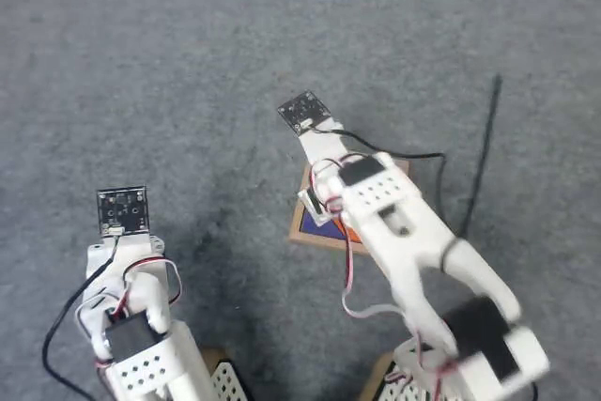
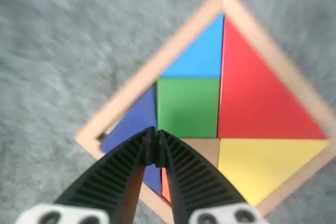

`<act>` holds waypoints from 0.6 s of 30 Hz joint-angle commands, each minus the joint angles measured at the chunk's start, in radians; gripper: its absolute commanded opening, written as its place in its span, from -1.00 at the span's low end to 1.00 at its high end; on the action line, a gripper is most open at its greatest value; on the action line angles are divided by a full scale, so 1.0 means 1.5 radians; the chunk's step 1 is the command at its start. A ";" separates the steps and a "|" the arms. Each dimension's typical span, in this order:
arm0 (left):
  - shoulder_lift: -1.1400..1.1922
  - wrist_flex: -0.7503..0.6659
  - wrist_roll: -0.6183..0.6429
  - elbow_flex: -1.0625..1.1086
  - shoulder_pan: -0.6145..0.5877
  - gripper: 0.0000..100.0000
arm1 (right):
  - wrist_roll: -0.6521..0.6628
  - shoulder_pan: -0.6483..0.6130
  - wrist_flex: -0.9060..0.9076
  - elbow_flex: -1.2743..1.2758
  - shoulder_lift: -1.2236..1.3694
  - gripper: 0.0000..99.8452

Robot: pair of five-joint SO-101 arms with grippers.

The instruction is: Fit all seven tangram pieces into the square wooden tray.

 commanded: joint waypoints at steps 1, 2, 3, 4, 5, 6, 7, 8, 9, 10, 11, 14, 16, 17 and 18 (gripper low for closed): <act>-0.009 0.001 -0.009 -0.006 0.003 -0.97 | 0.007 -0.026 -0.005 0.038 -0.088 -0.99; -0.009 0.001 -0.009 -0.006 0.003 -0.97 | 0.008 -0.033 -0.014 0.052 -0.087 -0.99; -0.009 0.001 -0.009 -0.006 0.003 -0.97 | 0.010 -0.037 -0.025 0.066 -0.079 -0.99; -0.009 0.001 -0.009 -0.006 0.003 -0.97 | 0.011 -0.038 -0.036 0.077 -0.066 -0.99; -0.009 0.001 -0.009 -0.006 0.003 -0.97 | 0.012 -0.038 -0.047 0.083 -0.051 -0.99; -0.009 0.001 -0.009 -0.006 0.003 -0.97 | 0.012 -0.038 -0.053 0.083 -0.029 -0.99; -0.009 0.001 -0.009 -0.006 0.003 -0.97 | 0.013 -0.037 -0.058 0.081 -0.007 -0.99; -0.009 0.001 -0.009 -0.006 0.003 -0.97 | 0.013 -0.037 -0.064 0.075 0.017 -0.99; -0.009 0.001 -0.009 -0.006 0.003 -0.97 | 0.013 -0.037 -0.067 0.064 0.042 -0.99; -0.009 0.001 -0.009 -0.006 0.003 -0.97 | 0.013 -0.036 -0.068 0.054 0.067 -0.99; -0.009 0.001 -0.009 -0.006 0.003 -0.97 | 0.013 -0.036 -0.064 0.041 0.085 -0.99; -0.009 0.001 -0.009 -0.006 0.003 -0.97 | 0.007 -0.036 -0.056 0.023 0.097 -0.99; -0.009 0.001 -0.009 -0.006 0.003 -0.97 | 0.004 -0.035 -0.052 0.026 0.067 -0.99; -0.009 0.001 -0.009 -0.006 0.003 -0.97 | -0.006 -0.034 -0.052 0.038 0.041 -0.99; -0.009 0.001 -0.009 -0.006 0.003 -0.97 | -0.017 -0.027 -0.052 0.052 0.009 -0.99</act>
